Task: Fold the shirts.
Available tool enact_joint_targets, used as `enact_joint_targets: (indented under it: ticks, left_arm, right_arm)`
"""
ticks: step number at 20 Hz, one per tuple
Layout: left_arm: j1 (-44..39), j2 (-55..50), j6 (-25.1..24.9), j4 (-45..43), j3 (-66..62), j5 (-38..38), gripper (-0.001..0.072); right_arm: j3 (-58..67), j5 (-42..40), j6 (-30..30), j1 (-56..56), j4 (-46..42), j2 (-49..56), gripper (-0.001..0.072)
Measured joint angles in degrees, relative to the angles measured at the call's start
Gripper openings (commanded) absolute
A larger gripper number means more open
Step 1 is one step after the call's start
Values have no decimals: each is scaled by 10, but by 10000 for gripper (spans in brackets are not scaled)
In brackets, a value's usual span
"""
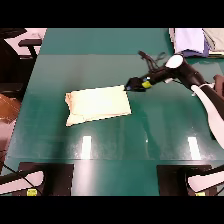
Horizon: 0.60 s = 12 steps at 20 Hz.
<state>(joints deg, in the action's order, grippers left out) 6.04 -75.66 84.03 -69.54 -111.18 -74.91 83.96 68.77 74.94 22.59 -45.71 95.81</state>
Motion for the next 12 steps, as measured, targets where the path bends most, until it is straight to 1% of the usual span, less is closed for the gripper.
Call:
enact_joint_targets:
  ticks: [3, 8, 9, 10, 11, 12]
  left_arm:
    - [0, 0, 0, 11, 0, 0, 23]
    - [0, 0, 0, 24, 0, -1, 23]
    - [0, 0, 0, 26, 0, -1, 23]
    - [0, 0, 0, 30, 0, -1, 22]
    - [0, 0, 0, 34, 0, -1, 23]
    - [0, 0, 0, 38, 0, -1, 23]
  right_arm:
    - [-43, -14, 12, -38, 16, 11, 577]
    - [-31, -11, 20, -17, 71, 79, 568]
    - [-20, -11, 20, -6, 85, 94, 509]
    - [-8, -10, 21, 6, 95, 110, 482]
    - [6, -9, 21, 20, 105, 125, 423]
    - [19, -9, 21, 32, 111, 137, 296]
